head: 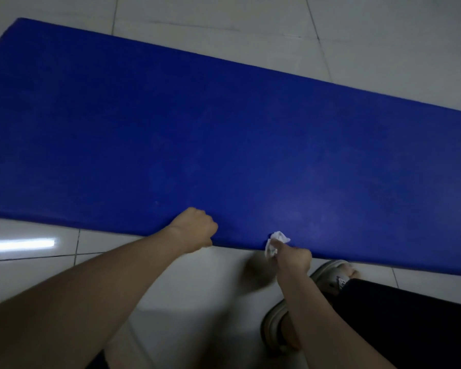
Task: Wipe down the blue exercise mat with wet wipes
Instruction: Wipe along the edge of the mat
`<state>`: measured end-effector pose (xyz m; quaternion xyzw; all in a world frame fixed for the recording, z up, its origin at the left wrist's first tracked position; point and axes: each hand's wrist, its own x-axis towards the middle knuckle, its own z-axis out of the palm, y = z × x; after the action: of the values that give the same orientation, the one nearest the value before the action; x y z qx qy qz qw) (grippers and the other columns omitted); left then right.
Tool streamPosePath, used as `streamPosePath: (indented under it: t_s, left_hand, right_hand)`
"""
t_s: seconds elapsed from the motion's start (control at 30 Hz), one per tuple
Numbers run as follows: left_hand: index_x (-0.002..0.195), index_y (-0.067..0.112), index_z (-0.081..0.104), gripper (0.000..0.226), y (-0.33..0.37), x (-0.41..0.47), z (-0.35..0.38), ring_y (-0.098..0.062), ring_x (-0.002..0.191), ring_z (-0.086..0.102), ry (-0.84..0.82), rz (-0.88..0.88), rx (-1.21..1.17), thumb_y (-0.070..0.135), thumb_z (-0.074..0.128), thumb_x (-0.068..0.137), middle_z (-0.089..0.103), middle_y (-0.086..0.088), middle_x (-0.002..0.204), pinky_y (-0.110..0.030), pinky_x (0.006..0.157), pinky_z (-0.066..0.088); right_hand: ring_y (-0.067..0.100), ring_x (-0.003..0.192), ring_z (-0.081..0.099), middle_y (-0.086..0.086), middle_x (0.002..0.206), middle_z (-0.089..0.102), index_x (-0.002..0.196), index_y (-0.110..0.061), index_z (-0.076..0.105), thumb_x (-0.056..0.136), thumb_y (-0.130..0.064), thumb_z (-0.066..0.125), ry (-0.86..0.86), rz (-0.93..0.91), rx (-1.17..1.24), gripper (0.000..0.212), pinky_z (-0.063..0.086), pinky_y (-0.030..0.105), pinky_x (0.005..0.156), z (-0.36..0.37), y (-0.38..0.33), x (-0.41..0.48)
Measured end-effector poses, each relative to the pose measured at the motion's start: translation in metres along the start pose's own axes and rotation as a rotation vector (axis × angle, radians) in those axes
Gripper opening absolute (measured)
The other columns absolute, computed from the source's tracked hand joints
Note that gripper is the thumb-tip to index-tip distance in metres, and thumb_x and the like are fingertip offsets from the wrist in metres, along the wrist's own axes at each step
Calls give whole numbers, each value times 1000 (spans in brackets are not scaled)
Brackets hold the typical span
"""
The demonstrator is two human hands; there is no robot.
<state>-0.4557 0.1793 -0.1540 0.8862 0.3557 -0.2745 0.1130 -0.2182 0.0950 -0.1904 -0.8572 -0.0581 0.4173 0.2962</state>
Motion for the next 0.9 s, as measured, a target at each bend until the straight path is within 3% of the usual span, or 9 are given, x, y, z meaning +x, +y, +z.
streamPosePath:
  t_s: [0.1, 0.17, 0.3, 0.43, 0.67, 0.77, 0.83, 0.9]
  left_hand:
    - [103, 15, 62, 14, 1, 0, 1, -20, 79, 50, -44, 80, 113, 15, 48, 102, 61, -2, 95, -35, 70, 40]
    - [104, 13, 63, 19, 3, -7, -3, -20, 79, 49, -83, 88, 111, 4, 48, 97, 60, -3, 95, -35, 76, 45]
    - [105, 12, 63, 22, -13, -36, -16, -22, 83, 50, -117, 65, 82, 4, 46, 95, 61, -4, 100, -36, 82, 48]
    - [103, 14, 64, 20, -54, -74, 0, -27, 91, 60, -193, -47, 7, 17, 46, 98, 66, -7, 105, -39, 83, 50]
    - [77, 18, 50, 21, -103, -141, 44, -18, 70, 46, -439, -271, -162, 26, 51, 97, 51, 0, 78, -36, 66, 42]
    - [76, 22, 45, 27, -109, -147, 68, -16, 74, 51, -351, -378, -256, 40, 57, 93, 52, 4, 84, -37, 72, 48]
    - [79, 25, 44, 38, -107, -136, 69, -15, 77, 52, -200, -459, -465, 56, 66, 86, 51, 3, 91, -34, 69, 46]
    - [84, 25, 46, 46, -101, -119, 67, -16, 80, 52, -154, -525, -635, 64, 70, 81, 51, 2, 97, -33, 68, 43]
  right_hand:
    - [23, 75, 68, 12, 89, 70, 97, -3, 65, 75, -28, 81, 44, -20, 22, 36, 58, 34, 73, 8, 5, 1]
    - [25, 82, 70, 13, 95, 71, 102, -6, 65, 75, -34, 79, 66, -65, 14, 41, 59, 38, 81, 14, 9, -4]
    - [25, 93, 66, 6, 98, 66, 103, -9, 60, 85, -26, 77, 1, -148, -40, 31, 56, 40, 89, 26, 2, -28]
    - [22, 86, 64, 0, 88, 63, 98, -12, 55, 88, -35, 73, -149, -266, -175, 31, 54, 37, 83, 57, 2, -72]
    - [18, 79, 62, -1, 87, 63, 101, -18, 49, 97, -47, 55, -409, -619, -569, 30, 46, 33, 69, 98, 30, -122]
    - [14, 67, 51, -6, 77, 55, 95, -21, 45, 100, -48, 51, -369, -765, -722, 28, 37, 31, 61, 107, 26, -120]
    - [15, 65, 48, -3, 78, 57, 91, -21, 45, 101, -50, 49, -329, -821, -763, 30, 34, 31, 61, 108, 20, -112]
    - [18, 67, 48, 2, 83, 60, 88, -21, 46, 101, -49, 49, -273, -852, -772, 31, 35, 31, 61, 103, 17, -100]
